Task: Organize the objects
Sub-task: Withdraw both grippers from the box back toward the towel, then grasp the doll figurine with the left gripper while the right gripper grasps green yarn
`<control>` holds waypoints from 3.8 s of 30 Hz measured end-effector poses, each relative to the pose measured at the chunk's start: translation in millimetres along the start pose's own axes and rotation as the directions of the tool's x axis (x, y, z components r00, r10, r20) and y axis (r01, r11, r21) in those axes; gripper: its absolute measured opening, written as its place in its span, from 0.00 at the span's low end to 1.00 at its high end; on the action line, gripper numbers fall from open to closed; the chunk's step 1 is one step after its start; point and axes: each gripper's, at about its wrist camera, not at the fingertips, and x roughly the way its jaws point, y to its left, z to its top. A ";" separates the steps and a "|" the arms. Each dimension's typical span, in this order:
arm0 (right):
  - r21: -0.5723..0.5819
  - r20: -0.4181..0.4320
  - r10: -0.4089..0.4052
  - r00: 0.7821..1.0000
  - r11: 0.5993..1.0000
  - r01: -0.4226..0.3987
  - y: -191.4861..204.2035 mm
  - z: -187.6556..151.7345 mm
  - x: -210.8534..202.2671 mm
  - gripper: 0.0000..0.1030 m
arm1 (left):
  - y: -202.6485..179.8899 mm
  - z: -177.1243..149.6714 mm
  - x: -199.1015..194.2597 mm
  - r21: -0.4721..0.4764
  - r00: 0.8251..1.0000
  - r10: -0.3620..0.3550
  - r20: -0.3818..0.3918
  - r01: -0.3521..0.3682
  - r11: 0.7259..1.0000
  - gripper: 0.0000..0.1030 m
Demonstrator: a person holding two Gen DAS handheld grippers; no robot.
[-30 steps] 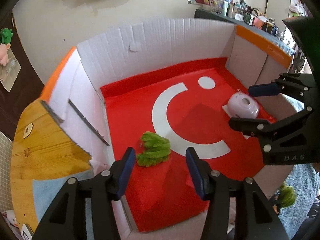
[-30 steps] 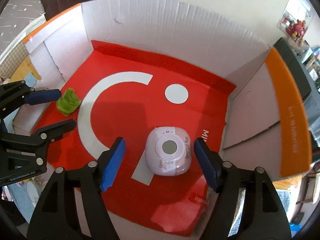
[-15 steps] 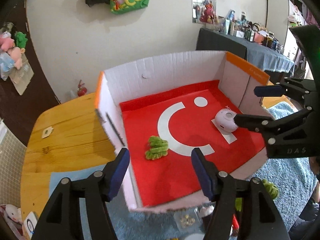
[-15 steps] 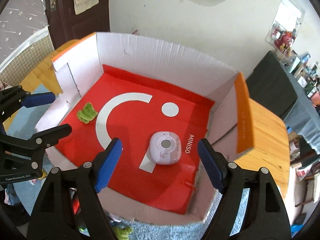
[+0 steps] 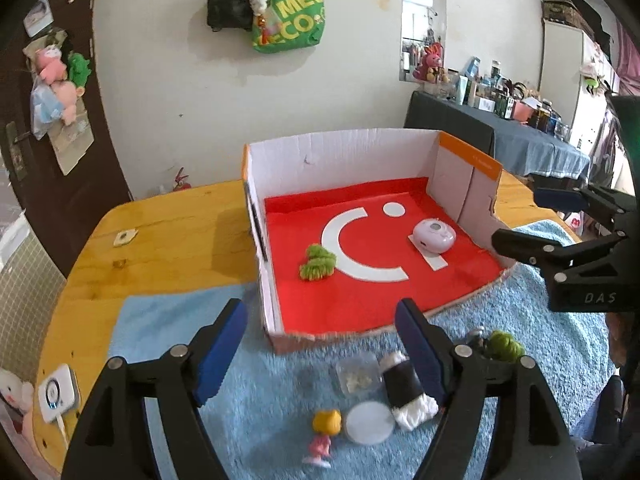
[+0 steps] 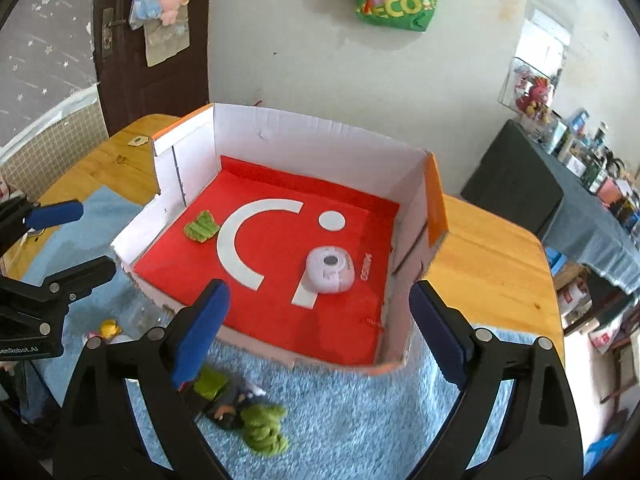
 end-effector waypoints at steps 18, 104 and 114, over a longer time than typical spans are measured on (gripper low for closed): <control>0.132 0.006 -0.048 0.999 0.990 0.047 6.2 -69.1 0.9 0.90 | -10.3 -69.1 9.7 -0.096 0.999 0.033 -0.011 -0.033 0.995 0.76; 0.018 -0.041 0.144 0.989 0.990 -0.143 19.2 -101.6 11.8 0.27 | -0.2 -94.3 24.9 -0.016 0.993 -0.102 -0.061 0.101 0.995 0.21; 0.038 0.026 0.129 0.991 0.991 -0.130 13.3 -87.6 -10.2 0.27 | -1.4 -79.8 -7.4 -0.009 0.993 -0.108 0.042 0.109 0.994 0.21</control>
